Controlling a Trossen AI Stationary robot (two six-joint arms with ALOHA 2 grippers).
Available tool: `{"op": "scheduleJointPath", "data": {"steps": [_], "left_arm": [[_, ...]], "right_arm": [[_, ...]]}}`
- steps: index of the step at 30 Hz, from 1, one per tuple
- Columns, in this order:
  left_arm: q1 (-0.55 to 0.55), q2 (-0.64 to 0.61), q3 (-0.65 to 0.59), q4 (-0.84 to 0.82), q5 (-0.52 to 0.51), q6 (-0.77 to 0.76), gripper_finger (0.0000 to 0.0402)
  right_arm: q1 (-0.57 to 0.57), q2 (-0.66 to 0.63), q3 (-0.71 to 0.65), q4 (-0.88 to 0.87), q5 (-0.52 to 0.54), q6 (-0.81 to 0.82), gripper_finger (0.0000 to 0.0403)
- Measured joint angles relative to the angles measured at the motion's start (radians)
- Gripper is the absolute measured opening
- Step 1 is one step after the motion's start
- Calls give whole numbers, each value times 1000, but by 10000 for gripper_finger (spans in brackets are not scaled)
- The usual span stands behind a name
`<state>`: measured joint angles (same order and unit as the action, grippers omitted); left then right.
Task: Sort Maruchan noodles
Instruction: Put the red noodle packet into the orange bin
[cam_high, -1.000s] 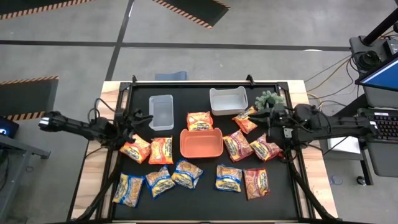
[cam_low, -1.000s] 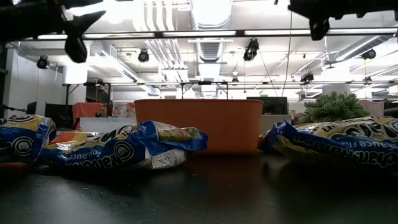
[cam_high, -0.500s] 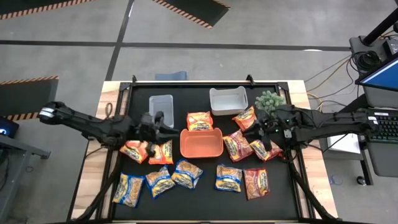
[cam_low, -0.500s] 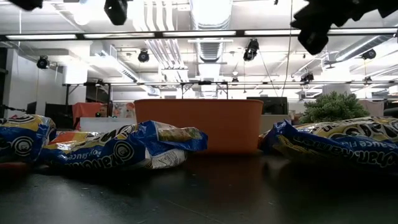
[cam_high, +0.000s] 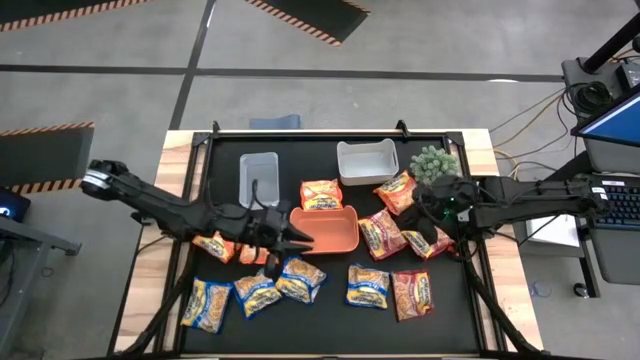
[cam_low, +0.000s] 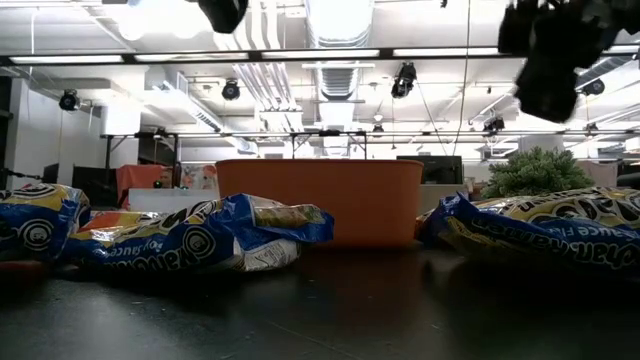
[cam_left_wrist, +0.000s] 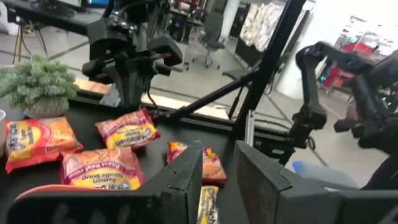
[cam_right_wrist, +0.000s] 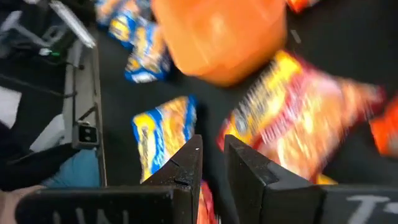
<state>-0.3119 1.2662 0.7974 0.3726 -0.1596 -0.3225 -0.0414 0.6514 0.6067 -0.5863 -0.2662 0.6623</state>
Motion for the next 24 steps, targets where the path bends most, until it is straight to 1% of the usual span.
{"op": "scheduleJointPath", "data": {"steps": [4, 7, 13, 18, 21, 24], "left_arm": [[0, 42, 22, -32, -5, 0, 77], [0, 63, 37, -42, -5, 0, 77], [1, 77, 44, -48, -14, 35, 77], [4, 77, 44, -48, -17, 88, 77], [6, 76, 44, -48, -64, 126, 77], [6, 76, 44, -48, -161, 160, 77]], "right_arm": [[0, 0, -2, -130, 2, 119, 59], [0, 0, -3, -170, 4, 131, 59], [0, 0, -2, -159, 4, 103, 59], [0, 4, -2, -102, 5, 99, 59], [0, 23, -2, -71, 49, 122, 59], [0, 58, -2, -73, 54, 135, 61]]}}
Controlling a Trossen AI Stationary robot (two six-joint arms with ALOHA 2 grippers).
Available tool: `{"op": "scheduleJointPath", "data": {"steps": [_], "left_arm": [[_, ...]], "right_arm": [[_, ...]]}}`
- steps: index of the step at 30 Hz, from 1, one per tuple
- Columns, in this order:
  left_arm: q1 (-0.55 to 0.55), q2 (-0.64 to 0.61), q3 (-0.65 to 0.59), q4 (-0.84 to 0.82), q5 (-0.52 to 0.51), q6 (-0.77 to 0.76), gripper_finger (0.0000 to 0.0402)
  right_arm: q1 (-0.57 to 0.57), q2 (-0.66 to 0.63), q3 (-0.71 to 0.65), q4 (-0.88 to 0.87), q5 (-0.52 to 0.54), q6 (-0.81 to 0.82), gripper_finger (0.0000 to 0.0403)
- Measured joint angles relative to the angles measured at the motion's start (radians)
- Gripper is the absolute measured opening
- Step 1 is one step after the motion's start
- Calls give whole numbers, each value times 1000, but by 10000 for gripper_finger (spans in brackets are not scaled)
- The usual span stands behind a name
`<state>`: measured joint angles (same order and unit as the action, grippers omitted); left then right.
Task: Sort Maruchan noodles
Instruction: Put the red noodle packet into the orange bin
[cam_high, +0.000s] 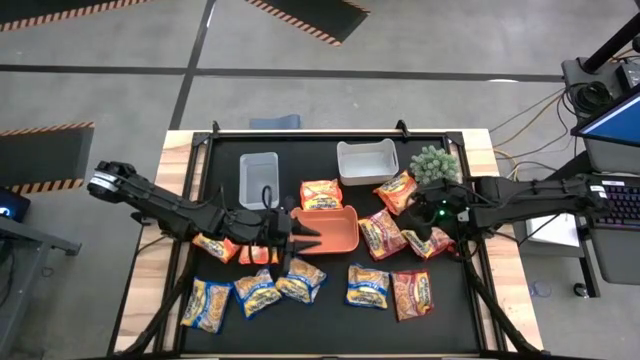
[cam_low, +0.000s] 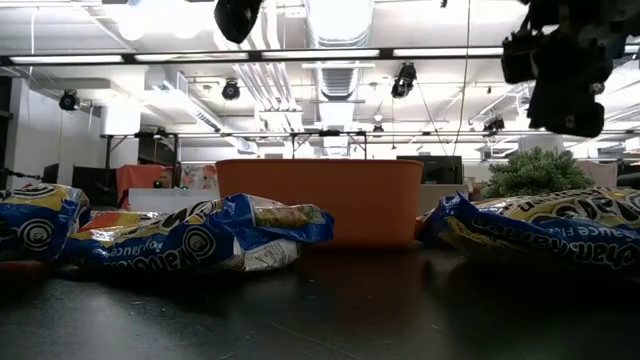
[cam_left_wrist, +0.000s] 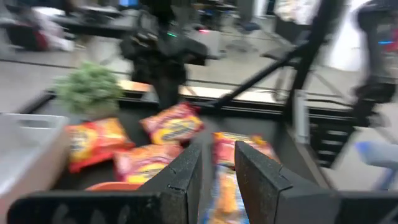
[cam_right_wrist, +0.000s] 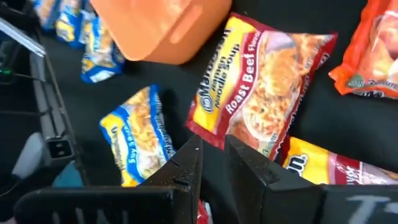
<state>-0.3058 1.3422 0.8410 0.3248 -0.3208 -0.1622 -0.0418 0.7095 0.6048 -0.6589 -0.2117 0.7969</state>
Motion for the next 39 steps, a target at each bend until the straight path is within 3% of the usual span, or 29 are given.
{"op": "scheduleJointPath", "data": {"steps": [4, 13, 19, 25, 39], "left_arm": [[0, 0, 0, 0, -94, 49, 77], [2, 0, 0, 0, -134, 96, 77], [3, -1, 0, 3, -190, 107, 77], [3, -1, 0, 3, -192, 107, 77], [2, -1, 0, 0, -193, 106, 77]], "right_arm": [[0, 45, 0, -2, -2, 4, 95], [-1, 132, -10, -1, 52, 10, 224], [-19, 199, -53, 47, 83, -44, 281], [-44, 232, -89, 157, 82, -94, 303], [-90, 325, -250, 524, 35, -102, 304]]}}
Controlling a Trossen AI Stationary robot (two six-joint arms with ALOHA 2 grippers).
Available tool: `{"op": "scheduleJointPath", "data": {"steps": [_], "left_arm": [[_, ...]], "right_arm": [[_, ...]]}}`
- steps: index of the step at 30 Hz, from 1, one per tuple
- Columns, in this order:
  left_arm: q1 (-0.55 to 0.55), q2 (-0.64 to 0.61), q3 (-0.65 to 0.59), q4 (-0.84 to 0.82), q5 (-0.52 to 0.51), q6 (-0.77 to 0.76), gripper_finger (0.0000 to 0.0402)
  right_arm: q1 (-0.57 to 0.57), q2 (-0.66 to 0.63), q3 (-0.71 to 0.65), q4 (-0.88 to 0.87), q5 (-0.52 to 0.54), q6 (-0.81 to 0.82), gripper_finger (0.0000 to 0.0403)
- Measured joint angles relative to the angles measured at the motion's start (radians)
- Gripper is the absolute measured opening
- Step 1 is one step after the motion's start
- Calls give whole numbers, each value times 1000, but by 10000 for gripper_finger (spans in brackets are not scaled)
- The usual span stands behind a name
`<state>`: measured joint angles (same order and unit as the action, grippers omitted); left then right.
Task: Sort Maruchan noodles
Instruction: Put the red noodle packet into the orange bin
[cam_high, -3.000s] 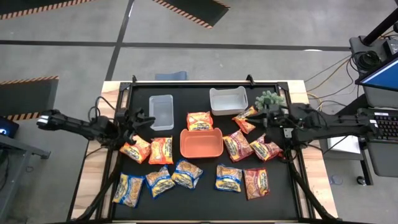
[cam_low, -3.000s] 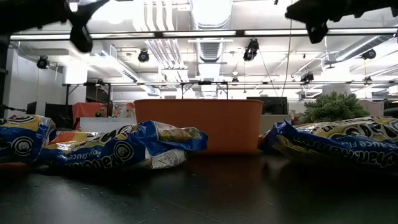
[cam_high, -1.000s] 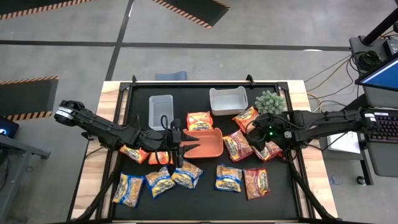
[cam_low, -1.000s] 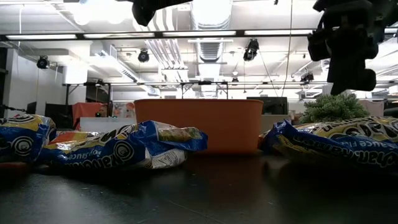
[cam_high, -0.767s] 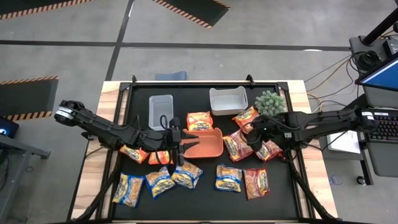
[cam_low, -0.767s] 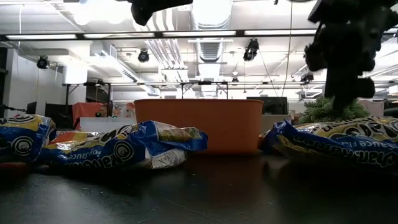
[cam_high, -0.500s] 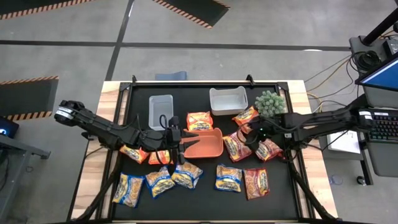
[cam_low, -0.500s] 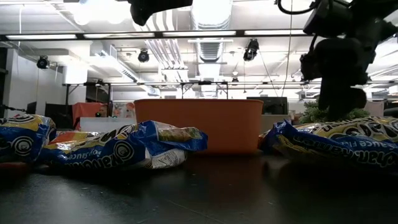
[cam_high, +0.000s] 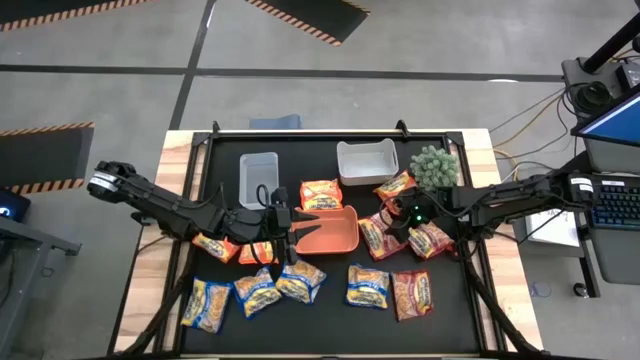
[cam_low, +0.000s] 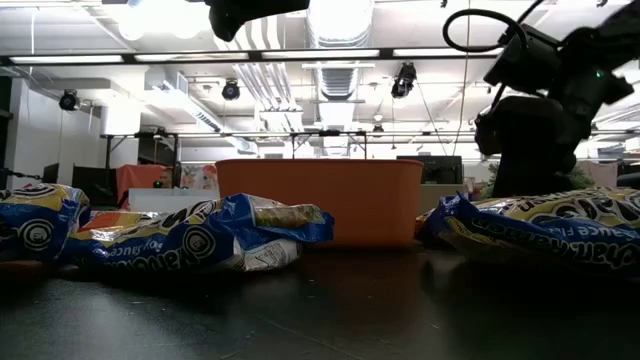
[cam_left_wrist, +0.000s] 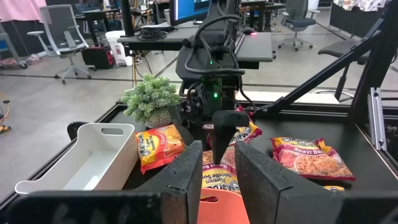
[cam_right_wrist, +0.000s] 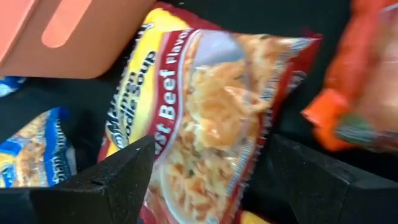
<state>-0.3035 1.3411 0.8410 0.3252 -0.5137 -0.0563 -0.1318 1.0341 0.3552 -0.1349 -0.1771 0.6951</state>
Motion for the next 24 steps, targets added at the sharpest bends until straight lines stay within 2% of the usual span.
{"op": "scheduleJointPath", "data": {"steps": [6, 11, 17, 24], "left_arm": [[0, 0, 0, 5, 0, 11, 77], [0, 0, 0, 5, 0, 12, 77], [0, 0, 0, 6, -1, 13, 77], [0, 0, 0, 21, -2, 20, 77]], "right_arm": [[0, 51, -95, 244, -35, 47, 296], [0, 78, -157, 411, -37, 64, 268], [0, 80, -168, 435, -40, 65, 200], [0, 79, -163, 436, -37, 67, 91]]}}
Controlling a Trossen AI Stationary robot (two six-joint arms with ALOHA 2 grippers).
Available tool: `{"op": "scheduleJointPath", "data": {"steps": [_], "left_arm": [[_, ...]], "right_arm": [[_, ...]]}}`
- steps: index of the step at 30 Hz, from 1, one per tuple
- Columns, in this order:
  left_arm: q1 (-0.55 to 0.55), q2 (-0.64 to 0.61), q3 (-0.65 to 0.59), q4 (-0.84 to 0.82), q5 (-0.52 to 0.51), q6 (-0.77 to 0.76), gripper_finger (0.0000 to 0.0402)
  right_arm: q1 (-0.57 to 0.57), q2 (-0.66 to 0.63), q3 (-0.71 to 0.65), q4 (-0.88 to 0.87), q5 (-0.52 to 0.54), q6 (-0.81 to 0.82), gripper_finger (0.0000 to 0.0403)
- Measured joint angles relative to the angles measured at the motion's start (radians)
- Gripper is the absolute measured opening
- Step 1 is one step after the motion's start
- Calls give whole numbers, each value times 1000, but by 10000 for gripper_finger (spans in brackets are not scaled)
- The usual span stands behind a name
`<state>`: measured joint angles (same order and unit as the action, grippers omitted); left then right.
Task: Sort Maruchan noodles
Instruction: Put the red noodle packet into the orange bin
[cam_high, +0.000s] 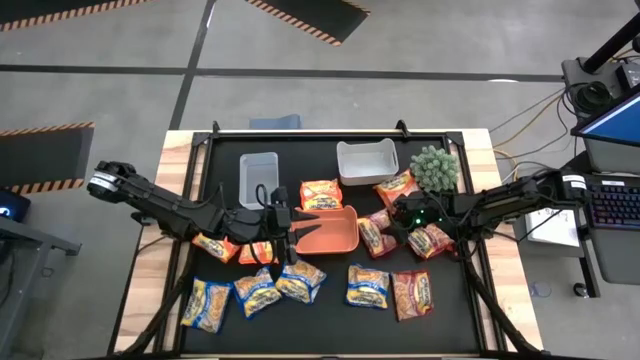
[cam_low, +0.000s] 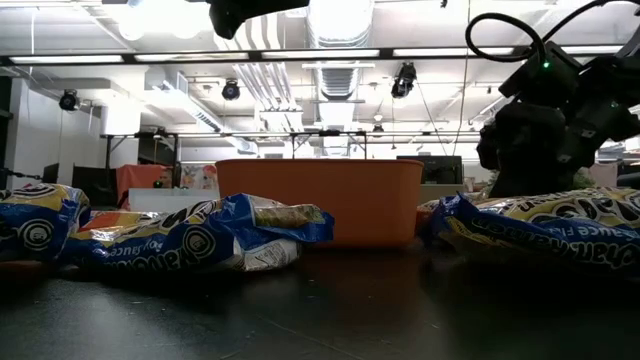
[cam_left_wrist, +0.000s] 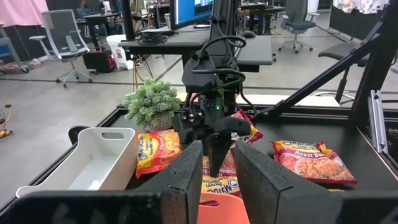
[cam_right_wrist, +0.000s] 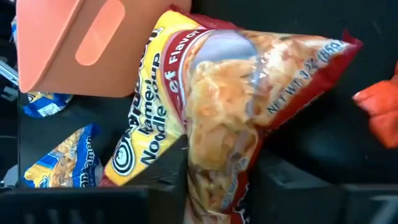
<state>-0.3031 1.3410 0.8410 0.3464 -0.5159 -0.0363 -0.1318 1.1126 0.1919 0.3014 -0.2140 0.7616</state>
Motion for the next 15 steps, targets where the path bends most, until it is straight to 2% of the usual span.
{"op": "scheduleJointPath", "data": {"steps": [4, 15], "left_arm": [[0, -6, 0, 6, 0, 7, 77], [0, -97, 0, 0, -2, 78, 77]], "right_arm": [[0, -9, 5, -1, 1, -2, 58], [0, -99, 14, -12, 0, -3, 60]]}}
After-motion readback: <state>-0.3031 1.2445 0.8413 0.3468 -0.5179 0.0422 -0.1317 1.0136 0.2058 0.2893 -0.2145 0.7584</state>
